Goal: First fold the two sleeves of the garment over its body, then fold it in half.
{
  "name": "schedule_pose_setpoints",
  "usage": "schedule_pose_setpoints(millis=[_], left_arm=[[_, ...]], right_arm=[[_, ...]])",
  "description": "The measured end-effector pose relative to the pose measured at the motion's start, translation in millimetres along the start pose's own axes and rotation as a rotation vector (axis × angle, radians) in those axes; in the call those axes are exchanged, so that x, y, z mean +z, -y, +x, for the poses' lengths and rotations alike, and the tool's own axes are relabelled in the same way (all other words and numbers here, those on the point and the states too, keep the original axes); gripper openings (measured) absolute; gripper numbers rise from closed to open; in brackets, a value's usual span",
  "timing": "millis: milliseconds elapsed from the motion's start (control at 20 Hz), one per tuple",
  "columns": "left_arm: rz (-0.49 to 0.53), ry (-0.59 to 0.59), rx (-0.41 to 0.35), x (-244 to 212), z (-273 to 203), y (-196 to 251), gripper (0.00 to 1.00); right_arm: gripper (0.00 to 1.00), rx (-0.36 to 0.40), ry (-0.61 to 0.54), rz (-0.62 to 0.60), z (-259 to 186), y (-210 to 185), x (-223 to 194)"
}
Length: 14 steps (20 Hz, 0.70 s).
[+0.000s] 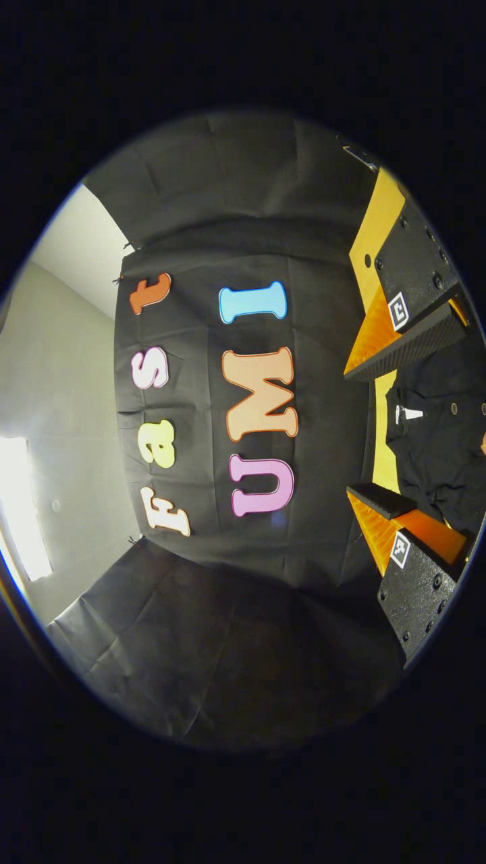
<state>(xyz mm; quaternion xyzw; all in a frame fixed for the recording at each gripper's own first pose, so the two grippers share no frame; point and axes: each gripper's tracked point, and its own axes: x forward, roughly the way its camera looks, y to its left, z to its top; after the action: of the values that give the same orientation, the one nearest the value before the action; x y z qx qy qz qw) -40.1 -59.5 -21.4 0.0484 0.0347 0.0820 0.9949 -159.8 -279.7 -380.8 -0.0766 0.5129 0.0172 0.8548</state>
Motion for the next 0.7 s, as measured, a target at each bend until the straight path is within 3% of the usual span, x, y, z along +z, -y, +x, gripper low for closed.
schedule_pose_setpoints(millis=[200,250,400,450,650,700], left_arm=[[0.014,0.006,0.009,3.4,-2.3,-2.6,0.92],[0.017,0.008,0.009,3.3,-2.0,-2.3,0.92],[0.020,0.004,0.005,3.9,0.0,-0.4,0.92],[0.019,-0.004,0.003,1.0,0.2,1.1,0.92],[-0.007,-0.012,0.005,0.7,-1.1,2.9,0.92],[-0.004,-0.017,-0.012,-1.0,1.5,7.0,0.93]], right_arm=[[1.00,0.038,-0.048,0.047,7.9,-4.1,-14.1],[0.95,0.045,-0.051,0.063,8.8,-4.2,-13.2],[0.93,0.060,-0.029,0.042,9.7,-9.1,-14.6],[0.84,0.070,-0.020,0.036,9.1,-15.5,-13.5],[0.13,0.085,0.010,0.060,12.6,-27.5,-14.1],[0.11,0.075,0.001,0.083,13.4,-27.8,-14.7]])
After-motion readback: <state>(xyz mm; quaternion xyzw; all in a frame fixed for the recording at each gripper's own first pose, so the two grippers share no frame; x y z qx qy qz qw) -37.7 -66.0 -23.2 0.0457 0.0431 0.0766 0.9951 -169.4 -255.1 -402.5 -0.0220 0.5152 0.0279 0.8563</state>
